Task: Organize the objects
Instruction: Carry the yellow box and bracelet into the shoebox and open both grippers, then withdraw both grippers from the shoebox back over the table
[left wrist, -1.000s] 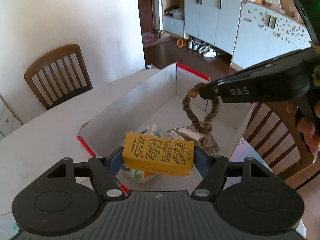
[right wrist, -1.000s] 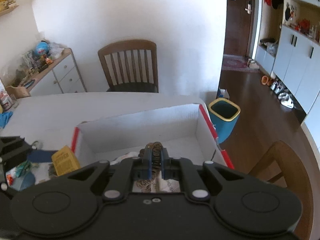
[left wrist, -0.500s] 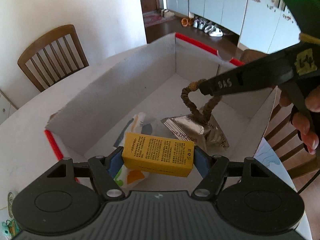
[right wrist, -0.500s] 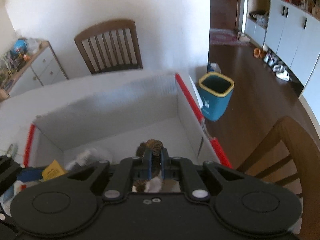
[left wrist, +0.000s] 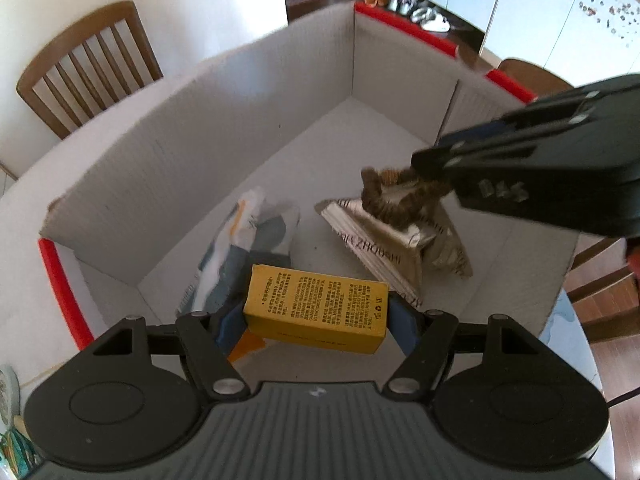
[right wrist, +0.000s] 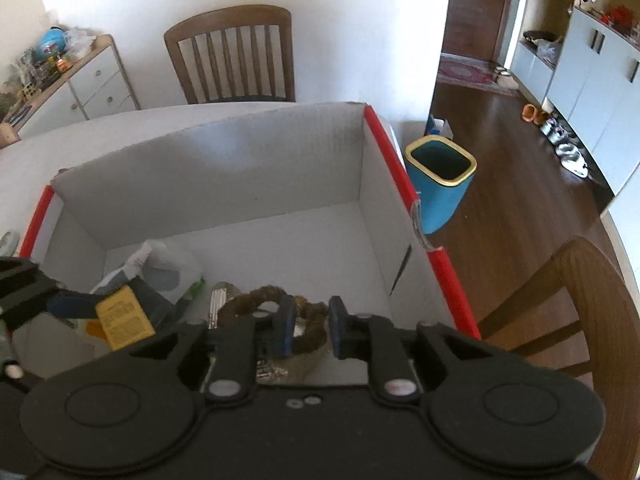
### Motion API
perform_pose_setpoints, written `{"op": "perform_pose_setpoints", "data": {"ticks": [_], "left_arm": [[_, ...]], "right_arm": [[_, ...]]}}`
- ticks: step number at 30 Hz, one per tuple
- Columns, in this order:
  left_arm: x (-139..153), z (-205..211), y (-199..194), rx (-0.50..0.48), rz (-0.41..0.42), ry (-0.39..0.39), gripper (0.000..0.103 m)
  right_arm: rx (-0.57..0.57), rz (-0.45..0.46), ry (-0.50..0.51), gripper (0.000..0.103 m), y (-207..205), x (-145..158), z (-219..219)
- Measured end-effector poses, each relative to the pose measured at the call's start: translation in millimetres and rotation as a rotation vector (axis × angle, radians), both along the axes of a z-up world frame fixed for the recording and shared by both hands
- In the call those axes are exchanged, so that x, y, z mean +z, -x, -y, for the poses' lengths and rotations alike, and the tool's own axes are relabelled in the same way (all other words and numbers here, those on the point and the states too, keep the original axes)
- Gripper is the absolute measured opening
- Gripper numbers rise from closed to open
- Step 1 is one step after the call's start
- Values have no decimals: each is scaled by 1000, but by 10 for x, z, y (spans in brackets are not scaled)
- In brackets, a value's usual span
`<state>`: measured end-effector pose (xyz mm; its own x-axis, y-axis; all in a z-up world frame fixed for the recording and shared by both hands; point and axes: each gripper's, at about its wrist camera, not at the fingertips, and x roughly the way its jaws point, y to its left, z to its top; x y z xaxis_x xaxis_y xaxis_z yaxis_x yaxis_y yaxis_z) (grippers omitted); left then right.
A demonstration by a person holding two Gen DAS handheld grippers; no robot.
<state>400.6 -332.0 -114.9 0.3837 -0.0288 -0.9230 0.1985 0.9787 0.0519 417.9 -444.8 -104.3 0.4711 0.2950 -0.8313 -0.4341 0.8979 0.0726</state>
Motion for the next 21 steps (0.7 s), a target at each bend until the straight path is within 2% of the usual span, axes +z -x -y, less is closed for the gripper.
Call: {"op": "perform_pose_setpoints", "data": {"ticks": [8,21], "left_arm": [[-112,-86,-13,30,-48,23,73],[204,-173,146,55,49,64,75]], "right_arm": [[5,5,-25,29,16,109,76],[-20,31,-49,39,143,296,206]]}}
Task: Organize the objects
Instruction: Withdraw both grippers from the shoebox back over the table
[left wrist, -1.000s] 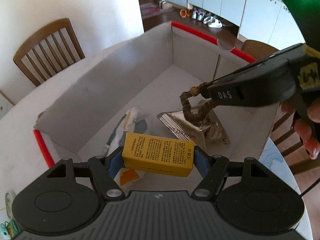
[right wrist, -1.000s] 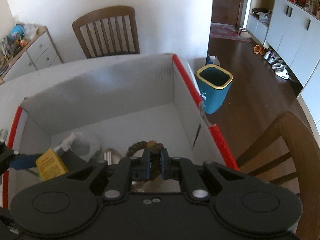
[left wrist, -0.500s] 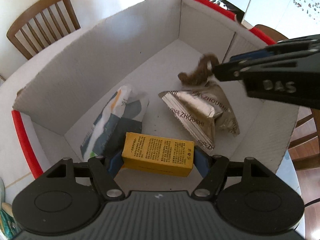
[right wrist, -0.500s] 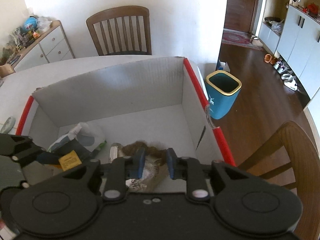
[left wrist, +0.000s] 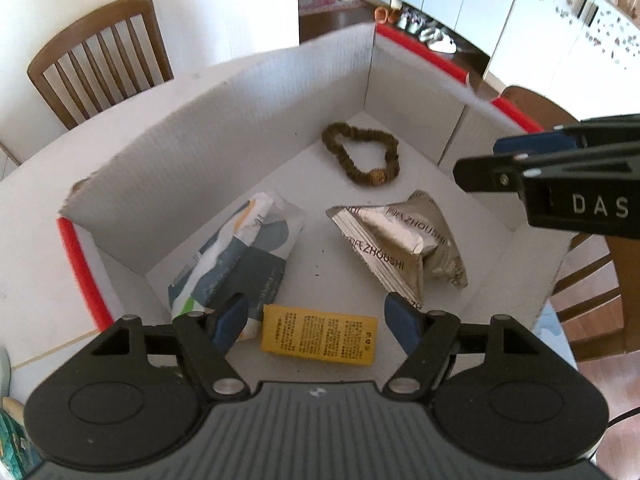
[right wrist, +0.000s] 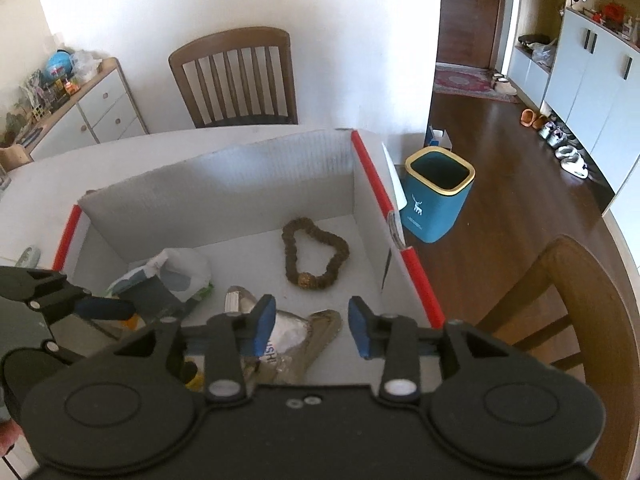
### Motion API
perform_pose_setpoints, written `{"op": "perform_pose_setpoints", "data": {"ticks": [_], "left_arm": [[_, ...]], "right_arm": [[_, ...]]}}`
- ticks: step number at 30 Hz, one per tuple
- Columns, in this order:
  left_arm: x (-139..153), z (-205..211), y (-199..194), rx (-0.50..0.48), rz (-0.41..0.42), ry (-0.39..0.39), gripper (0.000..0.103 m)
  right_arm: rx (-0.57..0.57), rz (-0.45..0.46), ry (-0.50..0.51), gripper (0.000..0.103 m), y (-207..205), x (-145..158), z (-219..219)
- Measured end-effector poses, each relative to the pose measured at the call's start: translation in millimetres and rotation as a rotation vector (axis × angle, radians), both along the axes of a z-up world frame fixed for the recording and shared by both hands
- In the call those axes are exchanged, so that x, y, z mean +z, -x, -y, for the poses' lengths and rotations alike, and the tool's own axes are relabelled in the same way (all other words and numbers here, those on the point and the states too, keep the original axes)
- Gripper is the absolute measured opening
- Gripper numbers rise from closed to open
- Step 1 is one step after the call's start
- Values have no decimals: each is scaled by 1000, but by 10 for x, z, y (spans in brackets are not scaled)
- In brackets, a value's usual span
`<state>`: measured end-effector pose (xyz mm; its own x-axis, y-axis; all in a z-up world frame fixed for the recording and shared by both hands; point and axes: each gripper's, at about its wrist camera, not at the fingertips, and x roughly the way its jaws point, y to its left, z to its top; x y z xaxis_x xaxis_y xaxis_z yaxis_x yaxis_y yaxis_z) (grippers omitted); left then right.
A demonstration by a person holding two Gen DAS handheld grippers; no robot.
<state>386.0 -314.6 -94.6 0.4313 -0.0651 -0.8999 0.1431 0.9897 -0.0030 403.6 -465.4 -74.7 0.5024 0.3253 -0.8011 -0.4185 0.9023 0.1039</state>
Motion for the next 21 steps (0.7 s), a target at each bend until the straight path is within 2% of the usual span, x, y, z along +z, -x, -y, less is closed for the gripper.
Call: {"op": "perform_pose_setpoints", "data": {"ticks": [15,21], "left_arm": [[579,-163,461,21,162,61,75],[795,-262,675,19,216,96,75]], "right_arm": [[11,67,-28,43,505,445,-57],[11,92,-58,52,733,615,-106]]}}
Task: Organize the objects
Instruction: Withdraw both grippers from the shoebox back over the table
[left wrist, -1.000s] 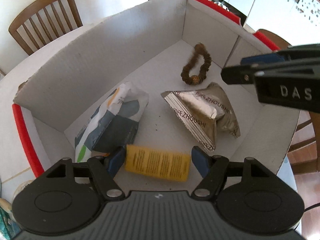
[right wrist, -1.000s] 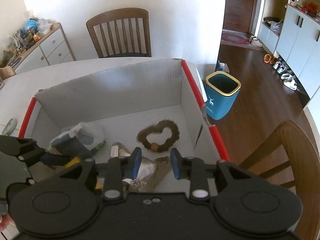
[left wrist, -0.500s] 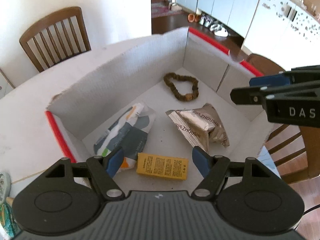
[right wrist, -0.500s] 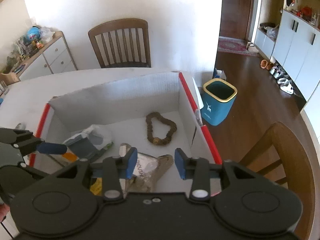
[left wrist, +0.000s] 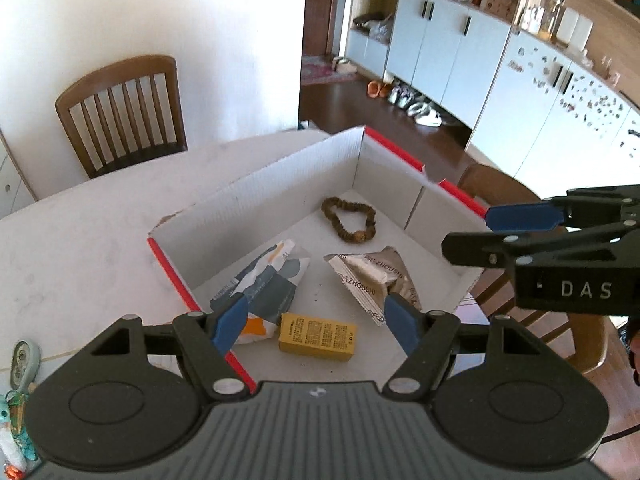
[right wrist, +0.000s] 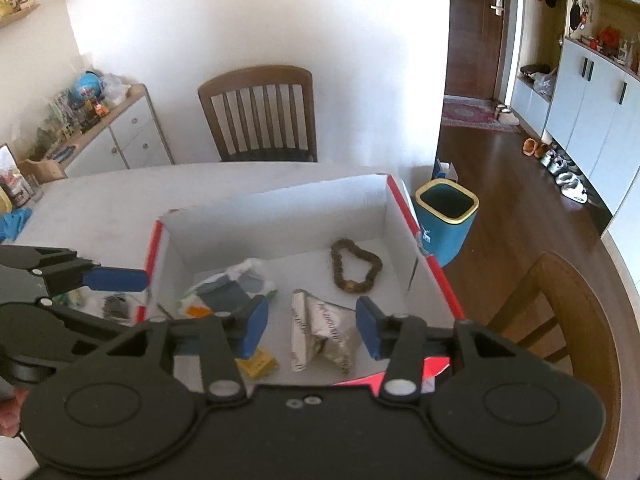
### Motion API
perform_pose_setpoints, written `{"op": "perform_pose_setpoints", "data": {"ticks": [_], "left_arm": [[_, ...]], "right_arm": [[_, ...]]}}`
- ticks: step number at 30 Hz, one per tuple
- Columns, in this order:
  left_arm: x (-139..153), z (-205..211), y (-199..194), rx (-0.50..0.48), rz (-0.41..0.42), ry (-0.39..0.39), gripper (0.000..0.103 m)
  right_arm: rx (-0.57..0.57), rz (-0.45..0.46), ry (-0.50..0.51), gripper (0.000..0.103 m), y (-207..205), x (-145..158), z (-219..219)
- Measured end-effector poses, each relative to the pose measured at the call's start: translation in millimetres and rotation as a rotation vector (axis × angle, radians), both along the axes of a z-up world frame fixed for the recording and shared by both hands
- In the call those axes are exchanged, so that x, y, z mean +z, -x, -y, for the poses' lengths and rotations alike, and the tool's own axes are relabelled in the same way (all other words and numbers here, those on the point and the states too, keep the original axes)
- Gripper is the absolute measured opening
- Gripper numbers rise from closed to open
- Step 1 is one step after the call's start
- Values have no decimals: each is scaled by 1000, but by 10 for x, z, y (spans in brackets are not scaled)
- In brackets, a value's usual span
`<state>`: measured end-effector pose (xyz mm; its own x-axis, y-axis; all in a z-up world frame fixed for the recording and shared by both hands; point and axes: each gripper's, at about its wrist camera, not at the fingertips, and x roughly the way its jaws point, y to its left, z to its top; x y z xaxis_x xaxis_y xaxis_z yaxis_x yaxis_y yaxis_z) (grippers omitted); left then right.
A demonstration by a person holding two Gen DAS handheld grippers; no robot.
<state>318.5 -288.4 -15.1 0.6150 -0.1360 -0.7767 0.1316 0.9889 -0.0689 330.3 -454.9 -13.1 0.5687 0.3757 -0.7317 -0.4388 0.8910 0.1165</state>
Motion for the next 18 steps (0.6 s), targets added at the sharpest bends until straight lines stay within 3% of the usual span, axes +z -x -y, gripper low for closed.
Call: {"op": "perform_pose_setpoints", "data": {"ticks": [18], "left_arm": [[248,-631,712,-5,98,19,81]], "right_arm": [[-5,60,-56,88,728,183,-430]]}}
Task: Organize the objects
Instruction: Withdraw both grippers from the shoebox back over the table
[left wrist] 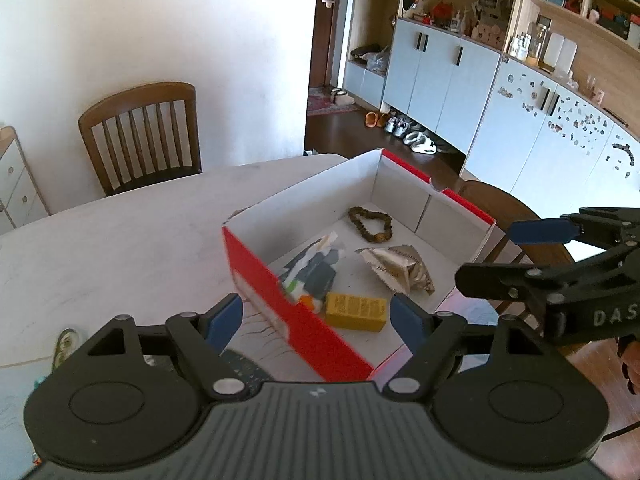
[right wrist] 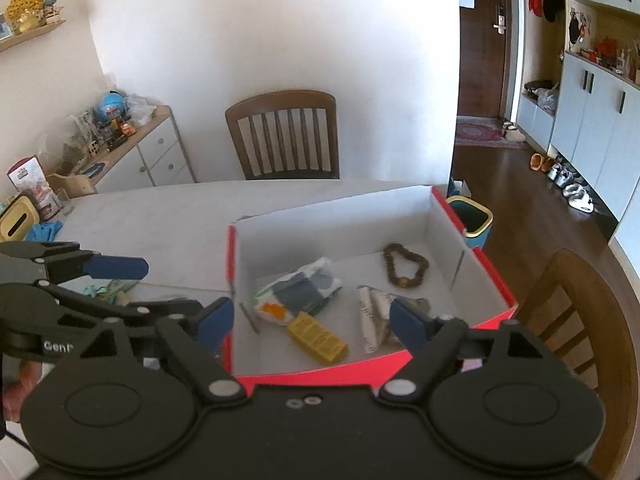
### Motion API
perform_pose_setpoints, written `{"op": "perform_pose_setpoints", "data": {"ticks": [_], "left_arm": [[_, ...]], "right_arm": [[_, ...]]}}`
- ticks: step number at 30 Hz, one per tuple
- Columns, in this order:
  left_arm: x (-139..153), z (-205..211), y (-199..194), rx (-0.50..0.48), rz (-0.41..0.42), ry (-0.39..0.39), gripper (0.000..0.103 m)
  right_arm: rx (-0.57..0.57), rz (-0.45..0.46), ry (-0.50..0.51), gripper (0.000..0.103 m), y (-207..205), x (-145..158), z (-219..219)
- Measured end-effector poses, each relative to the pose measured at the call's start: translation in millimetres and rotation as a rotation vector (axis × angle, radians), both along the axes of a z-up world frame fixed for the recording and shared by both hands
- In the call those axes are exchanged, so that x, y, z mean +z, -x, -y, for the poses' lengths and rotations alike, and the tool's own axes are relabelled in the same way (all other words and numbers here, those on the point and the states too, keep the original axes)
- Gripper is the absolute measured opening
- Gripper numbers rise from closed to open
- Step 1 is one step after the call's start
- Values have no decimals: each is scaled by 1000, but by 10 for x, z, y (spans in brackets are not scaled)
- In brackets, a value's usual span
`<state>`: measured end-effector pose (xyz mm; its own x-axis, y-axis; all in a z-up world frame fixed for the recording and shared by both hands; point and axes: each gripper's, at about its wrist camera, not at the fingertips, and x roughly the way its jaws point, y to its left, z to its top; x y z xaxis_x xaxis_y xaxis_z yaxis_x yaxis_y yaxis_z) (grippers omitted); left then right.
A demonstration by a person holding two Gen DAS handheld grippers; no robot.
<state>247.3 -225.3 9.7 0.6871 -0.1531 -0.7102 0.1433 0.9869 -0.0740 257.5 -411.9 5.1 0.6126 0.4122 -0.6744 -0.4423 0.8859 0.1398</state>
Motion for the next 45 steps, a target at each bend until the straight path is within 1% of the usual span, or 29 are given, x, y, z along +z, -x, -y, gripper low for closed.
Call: {"op": "perform_pose_setpoints", "data": {"ticks": [2,5,7,12,17,23,28,32,35,42,45], "left_arm": [[6,-93,71,-1,7,-5,83],[17,-248,184,2,14,-3,83],[17,-360,257,7,13,2,85],[14,-637,435,19,21,10,87],[15,-908,592,32,30,9,97],[-11,-1247,753,57,50,-1,101],[-86,-1579,835,103,58,3,102],[-190,-1878,911,130,67,-17,102],[-275,-2081,956,144,47,-4,102],[-520,-2581,1037,243,-1,10,102],[-647,-2766,1047,282,-20,1,102]], "right_arm": [[-3,10,-4,94,100,9,-75],[-11,15,-18,99,228,29,-173],[-15,17,-25,100,311,40,-251],[-18,28,-23,100,501,40,-469],[-12,38,-15,100,685,10,-720],[19,50,10,100,880,-21,-1035],[61,65,34,100,1007,-68,-1315],[94,63,47,100,1079,-162,-1546],[125,58,68,100,1139,-275,-1723],[202,9,91,100,1296,-547,-2129],[246,-3,104,100,1356,-659,-2326]]}}
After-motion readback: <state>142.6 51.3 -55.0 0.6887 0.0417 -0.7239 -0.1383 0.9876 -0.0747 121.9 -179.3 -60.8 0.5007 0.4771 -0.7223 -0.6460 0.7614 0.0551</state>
